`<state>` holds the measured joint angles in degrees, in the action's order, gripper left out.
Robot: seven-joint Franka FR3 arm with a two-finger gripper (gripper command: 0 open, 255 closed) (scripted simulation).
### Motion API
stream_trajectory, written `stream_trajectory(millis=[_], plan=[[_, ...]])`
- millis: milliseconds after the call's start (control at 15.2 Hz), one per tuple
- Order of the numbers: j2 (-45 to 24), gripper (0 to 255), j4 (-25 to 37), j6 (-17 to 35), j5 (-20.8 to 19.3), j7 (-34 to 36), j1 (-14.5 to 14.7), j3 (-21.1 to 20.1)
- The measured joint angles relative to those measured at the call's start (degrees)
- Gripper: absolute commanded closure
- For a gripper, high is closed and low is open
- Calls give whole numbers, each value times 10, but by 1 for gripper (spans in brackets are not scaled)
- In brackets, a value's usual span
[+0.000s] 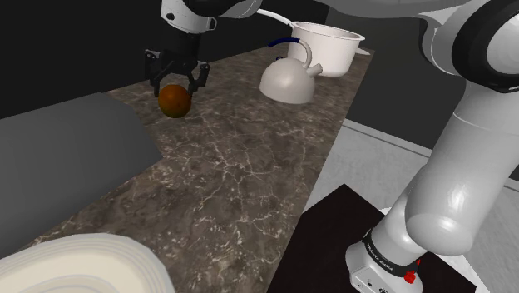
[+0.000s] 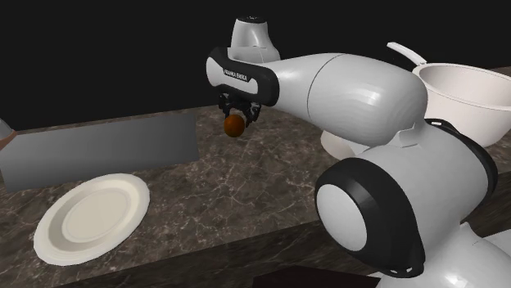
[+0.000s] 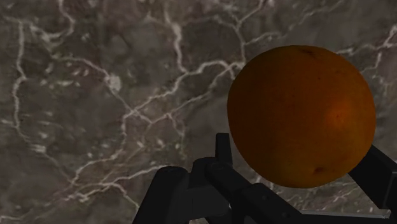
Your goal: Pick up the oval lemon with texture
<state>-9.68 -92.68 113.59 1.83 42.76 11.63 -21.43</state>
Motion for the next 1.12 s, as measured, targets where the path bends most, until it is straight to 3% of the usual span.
stream_trajectory(millis=[1122], plan=[[-16,255,133,-118,-9,12,7,-2]])
